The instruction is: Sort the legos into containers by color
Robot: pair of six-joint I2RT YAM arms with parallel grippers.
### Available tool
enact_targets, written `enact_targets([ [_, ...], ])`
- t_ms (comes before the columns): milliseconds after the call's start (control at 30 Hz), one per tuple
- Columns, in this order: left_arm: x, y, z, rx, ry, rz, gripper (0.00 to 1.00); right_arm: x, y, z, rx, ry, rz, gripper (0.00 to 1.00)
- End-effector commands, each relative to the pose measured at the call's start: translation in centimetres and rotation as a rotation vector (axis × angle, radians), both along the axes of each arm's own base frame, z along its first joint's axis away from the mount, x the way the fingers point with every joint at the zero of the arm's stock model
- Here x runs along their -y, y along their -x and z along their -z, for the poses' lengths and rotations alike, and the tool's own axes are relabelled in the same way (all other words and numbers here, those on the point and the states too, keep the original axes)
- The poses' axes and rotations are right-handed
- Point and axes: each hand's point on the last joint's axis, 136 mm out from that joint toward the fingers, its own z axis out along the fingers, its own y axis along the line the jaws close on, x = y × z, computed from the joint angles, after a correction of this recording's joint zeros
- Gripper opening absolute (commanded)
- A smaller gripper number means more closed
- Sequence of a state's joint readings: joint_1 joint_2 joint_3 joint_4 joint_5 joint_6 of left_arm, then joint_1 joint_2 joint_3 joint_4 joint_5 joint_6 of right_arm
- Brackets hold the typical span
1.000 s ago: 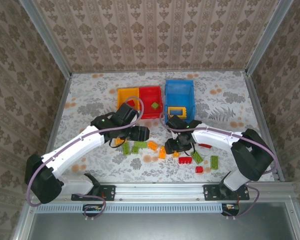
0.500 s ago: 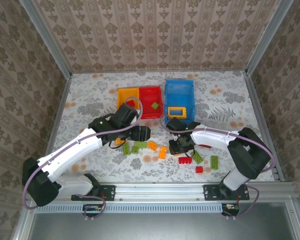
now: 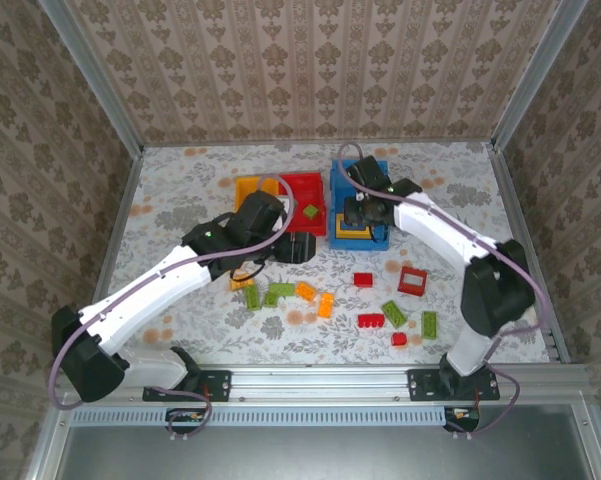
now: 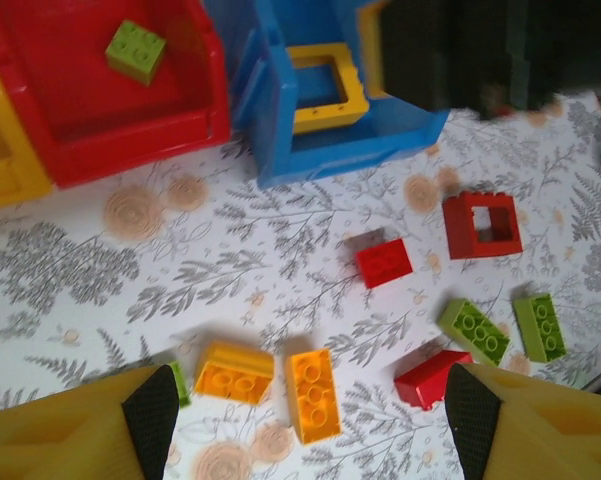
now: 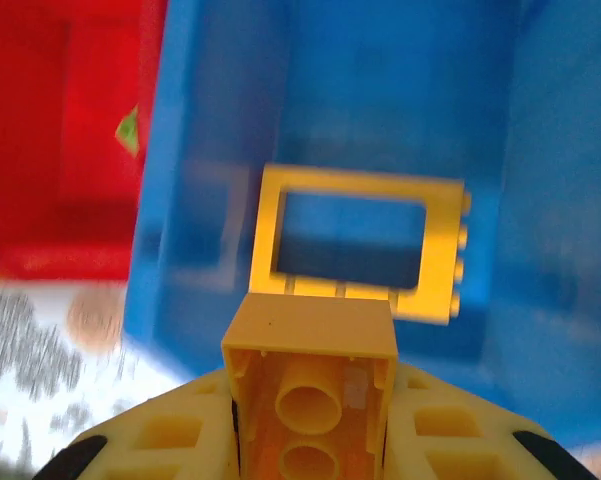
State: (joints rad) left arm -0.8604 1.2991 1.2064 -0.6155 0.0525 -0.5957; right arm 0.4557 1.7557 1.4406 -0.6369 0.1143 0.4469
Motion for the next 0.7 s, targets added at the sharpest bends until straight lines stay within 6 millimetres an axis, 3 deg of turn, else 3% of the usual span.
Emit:
enact_targets([
  [0,2.0,-0.8,-1.5,0.065,0.015,0.054,0.73,1.1,-3.0,1.8,-0.022,0.042,0.044,0.20],
  [200,4.4,-0.9,-0.6,0.076,-0.018,0.159,0.73,1.2,-6.9,3.7,-0.051,0.026,0.073,0.22],
  [400,6.3,-0.7,1.3,0.059,-0.054,0.253,0.73,1.1,-8.2,5.0,-0.084,0.031,0.073,0.36],
  [567,8.1,-0.2,2.8,0.041,-0.081,0.324,0.69,1.0,-8.3,4.2,-0.078,0.026,0.066,0.52],
  [667,9.1,0.1,3.4,0.035,-0.086,0.360,0.65,1.2,-8.1,2.5,-0.050,0.024,0.056,0.54],
])
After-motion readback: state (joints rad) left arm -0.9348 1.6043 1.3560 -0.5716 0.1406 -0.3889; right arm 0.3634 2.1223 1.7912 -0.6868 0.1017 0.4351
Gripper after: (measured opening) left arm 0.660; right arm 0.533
